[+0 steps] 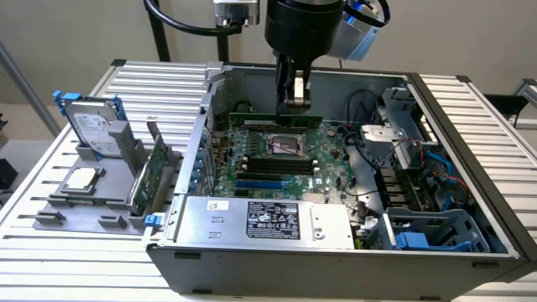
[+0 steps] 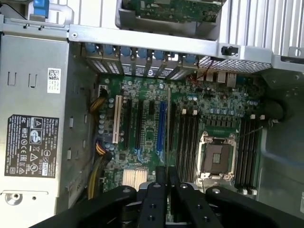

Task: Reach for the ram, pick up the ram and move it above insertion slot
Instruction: 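Pick up the ram and move it above insertion slot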

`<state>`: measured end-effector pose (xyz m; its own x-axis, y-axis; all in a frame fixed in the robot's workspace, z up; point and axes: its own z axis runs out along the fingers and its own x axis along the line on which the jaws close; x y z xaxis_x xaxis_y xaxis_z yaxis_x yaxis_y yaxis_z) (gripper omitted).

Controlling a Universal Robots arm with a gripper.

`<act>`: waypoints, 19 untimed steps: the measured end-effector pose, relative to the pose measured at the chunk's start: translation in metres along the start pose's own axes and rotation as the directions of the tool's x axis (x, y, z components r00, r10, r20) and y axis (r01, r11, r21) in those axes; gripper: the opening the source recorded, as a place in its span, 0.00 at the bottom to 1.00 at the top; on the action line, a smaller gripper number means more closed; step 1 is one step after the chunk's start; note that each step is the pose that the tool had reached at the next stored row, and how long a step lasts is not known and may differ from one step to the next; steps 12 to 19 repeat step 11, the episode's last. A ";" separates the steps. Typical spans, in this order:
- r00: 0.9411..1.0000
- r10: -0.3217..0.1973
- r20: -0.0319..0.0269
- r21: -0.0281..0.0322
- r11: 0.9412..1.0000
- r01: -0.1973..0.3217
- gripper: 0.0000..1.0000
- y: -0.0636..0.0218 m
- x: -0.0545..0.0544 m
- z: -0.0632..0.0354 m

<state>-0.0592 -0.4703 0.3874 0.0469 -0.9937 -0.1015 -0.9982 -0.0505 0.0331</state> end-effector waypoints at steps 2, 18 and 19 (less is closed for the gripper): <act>1.000 0.002 0.000 0.000 1.000 -0.002 0.13 -0.0011 -0.001 0.0001; 1.000 0.002 0.000 0.000 1.000 -0.002 0.13 -0.0011 -0.001 0.0001; 1.000 0.002 0.000 0.000 1.000 -0.002 0.13 -0.0011 -0.001 0.0001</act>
